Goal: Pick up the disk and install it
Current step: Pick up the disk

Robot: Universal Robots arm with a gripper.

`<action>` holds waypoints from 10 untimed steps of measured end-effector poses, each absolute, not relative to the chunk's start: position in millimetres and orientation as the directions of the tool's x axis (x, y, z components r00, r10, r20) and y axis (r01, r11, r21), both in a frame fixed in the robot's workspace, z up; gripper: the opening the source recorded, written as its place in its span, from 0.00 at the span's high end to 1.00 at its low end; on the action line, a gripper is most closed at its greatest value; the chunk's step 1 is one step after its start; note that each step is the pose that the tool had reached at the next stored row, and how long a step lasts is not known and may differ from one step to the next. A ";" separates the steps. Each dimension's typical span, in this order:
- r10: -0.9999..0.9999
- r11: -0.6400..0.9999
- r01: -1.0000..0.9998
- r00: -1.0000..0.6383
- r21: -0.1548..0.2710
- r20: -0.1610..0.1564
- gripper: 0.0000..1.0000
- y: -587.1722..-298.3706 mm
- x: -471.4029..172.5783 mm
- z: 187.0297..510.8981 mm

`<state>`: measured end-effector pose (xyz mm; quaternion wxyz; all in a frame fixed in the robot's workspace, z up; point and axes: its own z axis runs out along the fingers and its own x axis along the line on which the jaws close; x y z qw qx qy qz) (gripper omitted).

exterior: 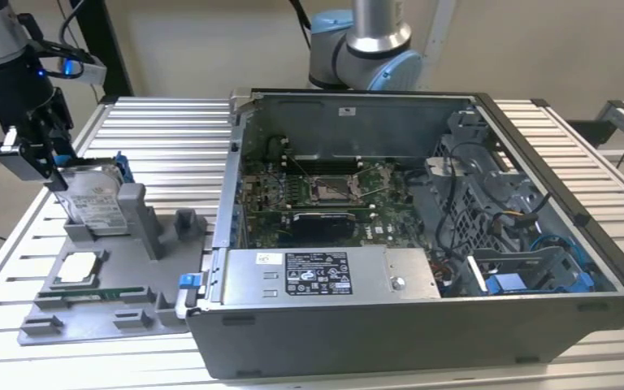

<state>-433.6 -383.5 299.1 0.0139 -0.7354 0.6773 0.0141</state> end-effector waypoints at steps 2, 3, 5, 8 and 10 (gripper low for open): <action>-0.996 -0.082 -0.997 0.082 -0.001 -0.039 0.00 -383.0 -433.8 296.7; -0.996 -0.082 -0.997 0.082 -0.001 -0.039 0.00 -382.9 -433.8 295.7; -0.996 -0.082 -0.997 0.082 -0.001 -0.039 0.00 -382.8 -433.7 294.1; -0.996 -0.082 -0.997 0.082 -0.001 -0.039 0.00 -382.8 -433.8 293.8; -0.996 -0.082 -0.997 0.082 -0.001 -0.039 0.00 -382.8 -433.8 293.5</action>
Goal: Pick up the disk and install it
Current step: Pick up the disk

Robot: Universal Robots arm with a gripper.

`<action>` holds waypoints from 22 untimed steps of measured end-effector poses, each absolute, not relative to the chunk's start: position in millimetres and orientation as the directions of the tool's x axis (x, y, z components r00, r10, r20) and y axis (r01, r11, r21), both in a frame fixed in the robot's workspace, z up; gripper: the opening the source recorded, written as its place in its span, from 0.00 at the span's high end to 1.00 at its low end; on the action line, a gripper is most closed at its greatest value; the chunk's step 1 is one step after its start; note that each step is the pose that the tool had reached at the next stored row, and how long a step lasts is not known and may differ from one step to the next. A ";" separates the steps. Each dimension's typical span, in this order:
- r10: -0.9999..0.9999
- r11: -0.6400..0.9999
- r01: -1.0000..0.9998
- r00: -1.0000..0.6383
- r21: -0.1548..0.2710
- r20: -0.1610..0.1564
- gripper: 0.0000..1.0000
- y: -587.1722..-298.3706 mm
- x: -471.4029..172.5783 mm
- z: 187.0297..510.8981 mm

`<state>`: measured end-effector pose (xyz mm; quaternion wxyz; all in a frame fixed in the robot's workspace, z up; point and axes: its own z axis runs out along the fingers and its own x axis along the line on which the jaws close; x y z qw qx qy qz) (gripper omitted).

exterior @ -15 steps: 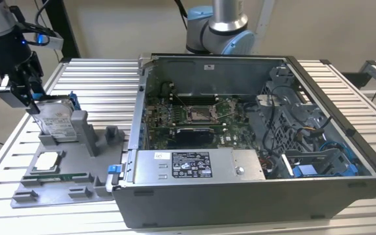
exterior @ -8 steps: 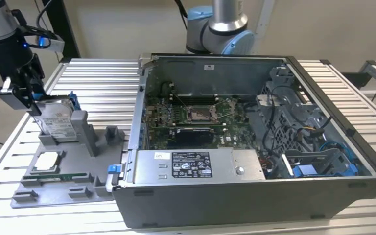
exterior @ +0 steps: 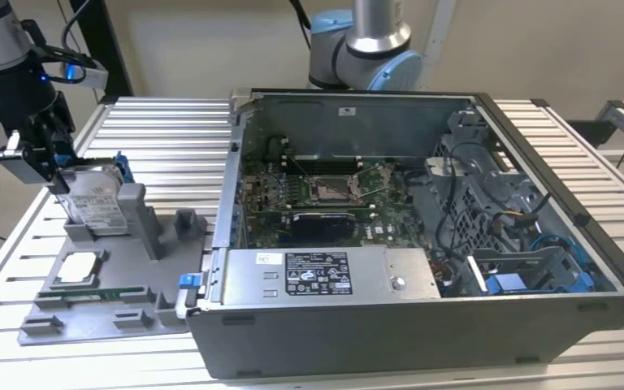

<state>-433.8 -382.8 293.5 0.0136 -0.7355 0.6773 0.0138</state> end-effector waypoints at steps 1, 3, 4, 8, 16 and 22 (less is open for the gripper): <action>-0.996 -0.082 -0.997 0.082 -0.001 -0.039 0.00 -382.8 -433.8 293.4; -0.996 -0.082 -0.997 0.082 -0.001 -0.039 0.00 -382.8 -433.8 293.3; -0.996 -0.082 -0.997 0.082 -0.001 -0.039 0.00 -382.7 -433.8 293.0; -0.996 -0.082 -0.997 0.082 -0.001 -0.039 0.00 -382.7 -433.8 291.9; -0.996 -0.082 -0.997 0.082 -0.001 -0.039 1.00 -382.7 -433.8 291.6; -0.996 -0.082 -0.997 0.082 -0.001 -0.038 1.00 -382.8 -433.8 291.5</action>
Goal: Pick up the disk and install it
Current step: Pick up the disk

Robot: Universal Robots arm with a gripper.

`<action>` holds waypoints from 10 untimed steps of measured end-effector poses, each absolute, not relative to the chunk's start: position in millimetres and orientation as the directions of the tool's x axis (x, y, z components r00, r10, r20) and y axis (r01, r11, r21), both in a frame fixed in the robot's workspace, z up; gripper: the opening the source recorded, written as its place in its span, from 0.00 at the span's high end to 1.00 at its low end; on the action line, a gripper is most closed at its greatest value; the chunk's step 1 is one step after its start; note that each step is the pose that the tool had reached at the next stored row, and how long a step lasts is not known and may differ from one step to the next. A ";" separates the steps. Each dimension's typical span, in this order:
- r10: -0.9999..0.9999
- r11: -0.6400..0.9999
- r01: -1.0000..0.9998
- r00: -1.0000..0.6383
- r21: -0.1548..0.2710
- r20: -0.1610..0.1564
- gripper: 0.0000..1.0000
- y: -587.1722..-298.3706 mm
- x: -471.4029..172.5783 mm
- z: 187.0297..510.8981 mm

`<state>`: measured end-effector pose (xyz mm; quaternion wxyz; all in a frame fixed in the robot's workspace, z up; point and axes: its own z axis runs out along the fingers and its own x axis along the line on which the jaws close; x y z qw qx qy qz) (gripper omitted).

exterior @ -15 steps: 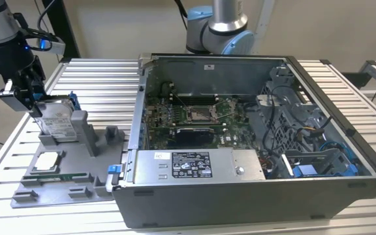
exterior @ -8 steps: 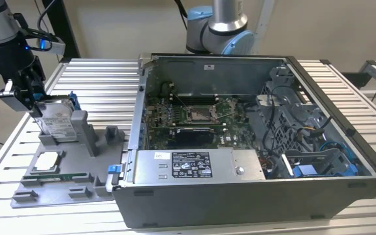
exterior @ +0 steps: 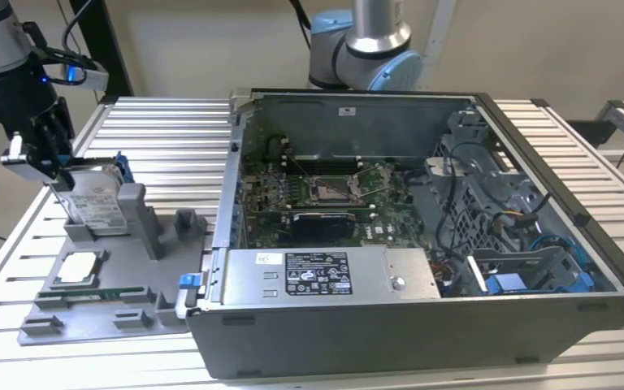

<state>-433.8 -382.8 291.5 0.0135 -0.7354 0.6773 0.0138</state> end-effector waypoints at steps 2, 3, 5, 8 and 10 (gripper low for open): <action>-0.996 -0.082 -0.997 0.082 -0.001 -0.039 1.00 -382.7 -433.8 291.4; -0.996 -0.082 -0.997 0.082 -0.001 -0.039 1.00 -382.7 -433.8 291.3; -0.996 -0.082 -0.997 0.082 -0.001 -0.039 1.00 -382.8 -433.8 291.3; -0.996 -0.082 -0.997 0.082 -0.001 -0.039 1.00 -382.7 -433.8 291.1; -0.996 -0.082 -0.997 0.082 -0.001 -0.039 1.00 -382.7 -433.8 291.1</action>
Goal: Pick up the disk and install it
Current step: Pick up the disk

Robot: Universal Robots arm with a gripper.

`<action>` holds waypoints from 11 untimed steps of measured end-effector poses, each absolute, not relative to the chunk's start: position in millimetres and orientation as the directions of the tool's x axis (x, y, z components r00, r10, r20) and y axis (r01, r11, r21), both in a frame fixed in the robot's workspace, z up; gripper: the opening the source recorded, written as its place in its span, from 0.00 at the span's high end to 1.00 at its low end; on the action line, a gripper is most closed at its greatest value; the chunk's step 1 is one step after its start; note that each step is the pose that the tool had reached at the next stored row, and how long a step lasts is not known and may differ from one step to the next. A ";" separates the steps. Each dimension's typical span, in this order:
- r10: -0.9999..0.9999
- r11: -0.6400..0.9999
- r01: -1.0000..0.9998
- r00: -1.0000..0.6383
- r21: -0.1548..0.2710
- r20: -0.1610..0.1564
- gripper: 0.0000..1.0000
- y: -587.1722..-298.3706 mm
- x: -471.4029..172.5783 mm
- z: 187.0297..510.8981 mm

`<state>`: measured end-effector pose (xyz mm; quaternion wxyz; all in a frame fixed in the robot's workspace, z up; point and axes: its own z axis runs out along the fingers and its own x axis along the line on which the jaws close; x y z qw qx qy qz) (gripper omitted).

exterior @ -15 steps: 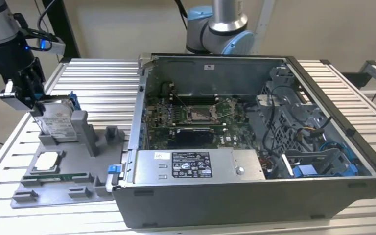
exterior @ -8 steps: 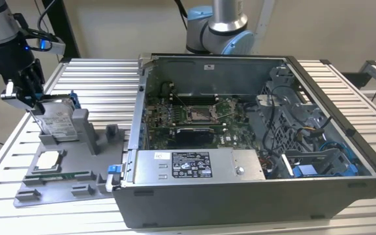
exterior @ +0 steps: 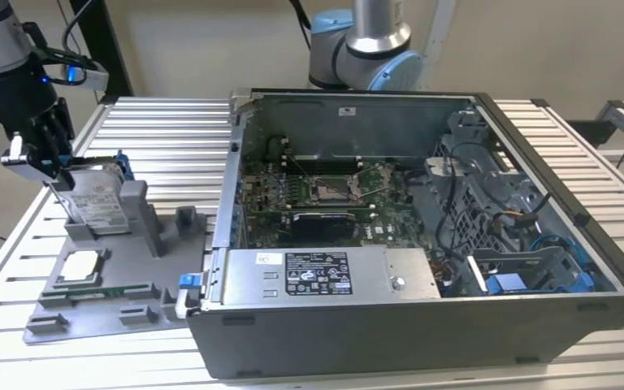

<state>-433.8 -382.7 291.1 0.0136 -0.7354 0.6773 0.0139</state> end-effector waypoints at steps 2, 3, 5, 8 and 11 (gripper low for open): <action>-0.996 -0.082 -0.997 0.082 -0.001 -0.039 1.00 -382.7 -433.8 290.5; -0.996 -0.082 -0.997 0.082 -0.001 -0.039 1.00 -382.7 -433.8 290.4; -0.996 -0.082 -0.997 0.082 -0.001 -0.040 1.00 -383.1 -433.8 290.3; -0.996 -0.082 -0.997 0.082 -0.002 -0.043 1.00 -383.9 -433.8 290.3; -0.996 -0.082 -0.997 0.082 -0.002 -0.043 1.00 -384.2 -433.8 290.4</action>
